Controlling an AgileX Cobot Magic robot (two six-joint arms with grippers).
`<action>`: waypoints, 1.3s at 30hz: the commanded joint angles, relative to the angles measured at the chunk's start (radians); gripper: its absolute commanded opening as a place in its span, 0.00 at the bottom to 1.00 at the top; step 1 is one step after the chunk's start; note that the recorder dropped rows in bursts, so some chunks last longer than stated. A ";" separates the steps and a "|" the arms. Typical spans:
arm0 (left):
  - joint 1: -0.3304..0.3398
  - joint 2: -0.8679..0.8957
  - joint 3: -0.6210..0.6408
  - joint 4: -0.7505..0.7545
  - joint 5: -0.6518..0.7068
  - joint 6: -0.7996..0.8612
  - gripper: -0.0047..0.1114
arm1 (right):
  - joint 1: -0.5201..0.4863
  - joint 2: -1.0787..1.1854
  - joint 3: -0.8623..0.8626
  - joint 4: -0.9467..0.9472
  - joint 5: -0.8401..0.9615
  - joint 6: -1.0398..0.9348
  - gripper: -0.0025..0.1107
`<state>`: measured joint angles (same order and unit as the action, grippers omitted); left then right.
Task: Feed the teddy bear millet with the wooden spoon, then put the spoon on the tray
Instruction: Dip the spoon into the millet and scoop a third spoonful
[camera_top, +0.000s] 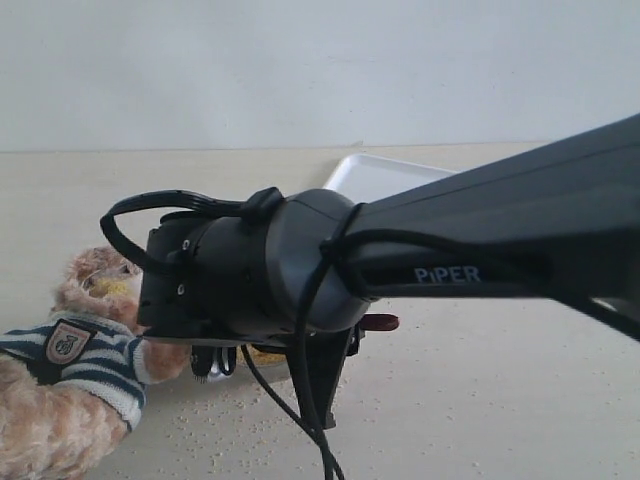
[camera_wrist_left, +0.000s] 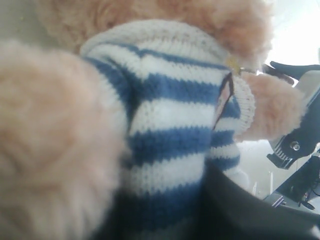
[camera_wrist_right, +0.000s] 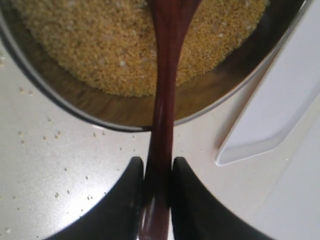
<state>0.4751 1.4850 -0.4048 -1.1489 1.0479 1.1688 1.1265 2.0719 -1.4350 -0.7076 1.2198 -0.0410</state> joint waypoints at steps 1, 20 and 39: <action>0.002 -0.008 -0.003 -0.013 0.021 0.005 0.08 | -0.001 -0.006 -0.038 0.048 0.001 -0.009 0.03; 0.002 -0.008 -0.003 -0.013 0.021 0.005 0.08 | -0.045 -0.010 -0.091 0.236 0.001 -0.020 0.03; 0.002 -0.008 -0.003 -0.013 0.021 0.005 0.08 | -0.122 -0.059 -0.091 0.309 0.001 -0.043 0.03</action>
<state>0.4751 1.4850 -0.4048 -1.1489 1.0479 1.1688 1.0175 2.0394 -1.5225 -0.4118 1.2184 -0.0736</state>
